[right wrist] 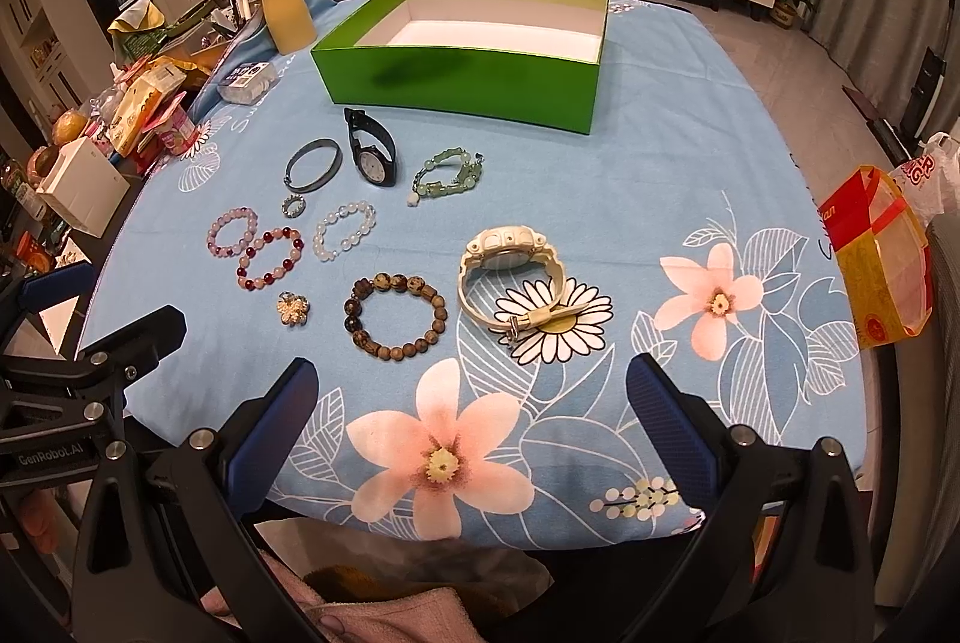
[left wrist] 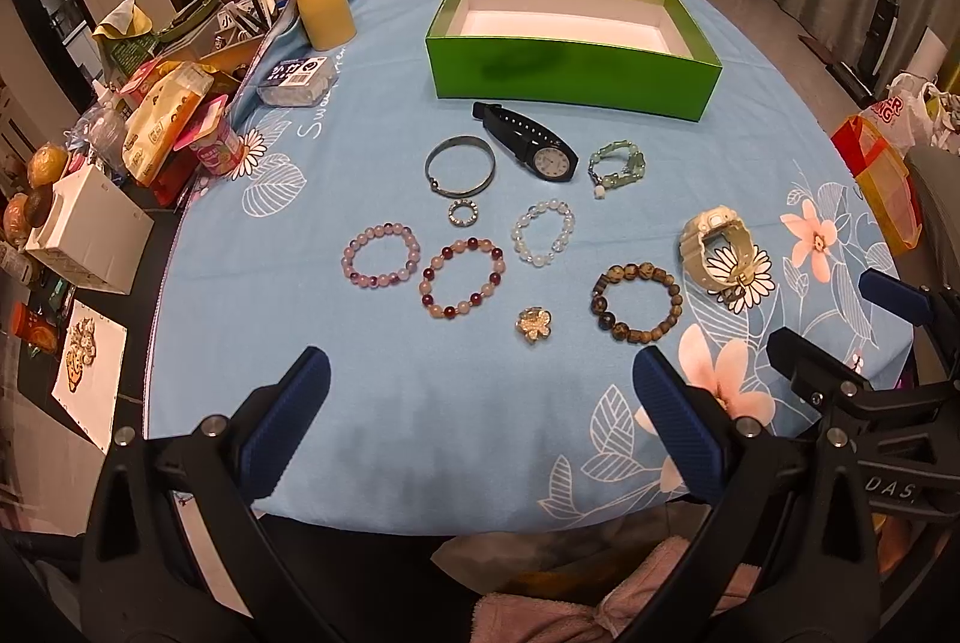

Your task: Organize jewelry

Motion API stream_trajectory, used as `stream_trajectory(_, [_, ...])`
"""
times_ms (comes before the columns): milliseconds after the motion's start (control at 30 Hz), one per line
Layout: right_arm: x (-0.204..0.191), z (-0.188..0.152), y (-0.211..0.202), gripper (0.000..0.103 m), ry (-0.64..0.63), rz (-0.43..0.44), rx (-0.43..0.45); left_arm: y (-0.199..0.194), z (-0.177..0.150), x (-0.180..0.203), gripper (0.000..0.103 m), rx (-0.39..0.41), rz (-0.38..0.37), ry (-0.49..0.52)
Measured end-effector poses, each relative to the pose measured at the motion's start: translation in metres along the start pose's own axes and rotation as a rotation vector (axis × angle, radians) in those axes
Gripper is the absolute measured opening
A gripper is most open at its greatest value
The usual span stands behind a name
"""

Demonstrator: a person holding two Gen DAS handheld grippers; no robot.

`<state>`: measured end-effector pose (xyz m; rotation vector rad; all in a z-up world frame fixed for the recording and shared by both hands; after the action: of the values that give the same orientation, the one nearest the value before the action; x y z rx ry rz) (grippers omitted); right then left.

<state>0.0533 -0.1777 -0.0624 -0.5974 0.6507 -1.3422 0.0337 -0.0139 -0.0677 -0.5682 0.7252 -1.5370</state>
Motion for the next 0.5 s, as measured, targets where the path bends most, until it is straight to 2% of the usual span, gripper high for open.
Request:
stream_trajectory(300, [0.003,0.000,0.000,0.102,0.002,-0.008,0.000,0.002,-0.001,-0.005,0.101,-0.003,0.009,-0.007])
stream_trajectory(500, [0.016,0.000,0.002,0.102,0.042,-0.016,0.014,0.014,-0.005,-0.017,0.101,-0.017,-0.027,-0.082])
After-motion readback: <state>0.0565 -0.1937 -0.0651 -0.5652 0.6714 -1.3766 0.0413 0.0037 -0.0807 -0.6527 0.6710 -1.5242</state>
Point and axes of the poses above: each gripper's, at about its wrist camera, not at the fingertips, and y roughly the way its jaws point, x to its right, z to its top, the point moved 8 cm from there along y, roughly the way its jaws point, and after that the axes turned 14 degrees about x, right-handed, at the moved point
